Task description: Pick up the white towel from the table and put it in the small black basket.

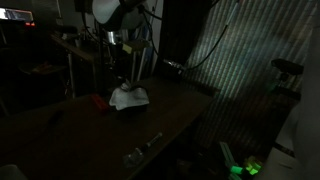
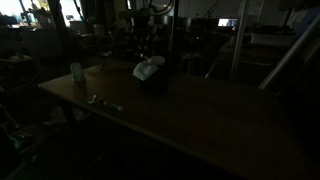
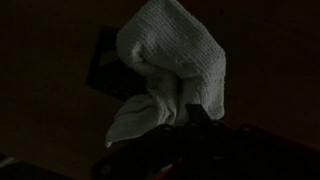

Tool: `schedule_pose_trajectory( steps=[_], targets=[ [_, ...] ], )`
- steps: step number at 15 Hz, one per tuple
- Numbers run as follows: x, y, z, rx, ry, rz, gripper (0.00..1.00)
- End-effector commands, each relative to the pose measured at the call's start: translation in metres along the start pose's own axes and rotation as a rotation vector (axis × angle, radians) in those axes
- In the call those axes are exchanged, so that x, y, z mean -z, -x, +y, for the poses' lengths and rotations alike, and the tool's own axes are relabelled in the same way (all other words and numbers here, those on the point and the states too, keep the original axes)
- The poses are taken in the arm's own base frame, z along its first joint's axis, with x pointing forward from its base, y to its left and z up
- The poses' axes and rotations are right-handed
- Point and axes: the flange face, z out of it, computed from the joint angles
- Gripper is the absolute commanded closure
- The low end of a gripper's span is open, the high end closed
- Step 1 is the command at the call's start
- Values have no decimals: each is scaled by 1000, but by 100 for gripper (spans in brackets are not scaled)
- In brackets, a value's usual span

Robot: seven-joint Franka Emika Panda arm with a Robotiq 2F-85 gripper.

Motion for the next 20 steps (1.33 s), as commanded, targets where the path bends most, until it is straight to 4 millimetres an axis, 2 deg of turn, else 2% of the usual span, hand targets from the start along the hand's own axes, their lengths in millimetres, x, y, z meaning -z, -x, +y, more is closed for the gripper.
schedule_pose_trajectory(
  steps=[1,7,12,14,16,20],
  targets=[
    [-17,-4,0,26,-16,-36,100],
    [-57,-11,1,40,-45,-93,100],
    [-58,-14,6,37,-58,-92,100],
    [-51,-15,9,35,-56,-80,100],
    [-42,-15,17,28,-38,-65,100],
    [-39,-13,35,4,-27,-62,100]
  ],
)
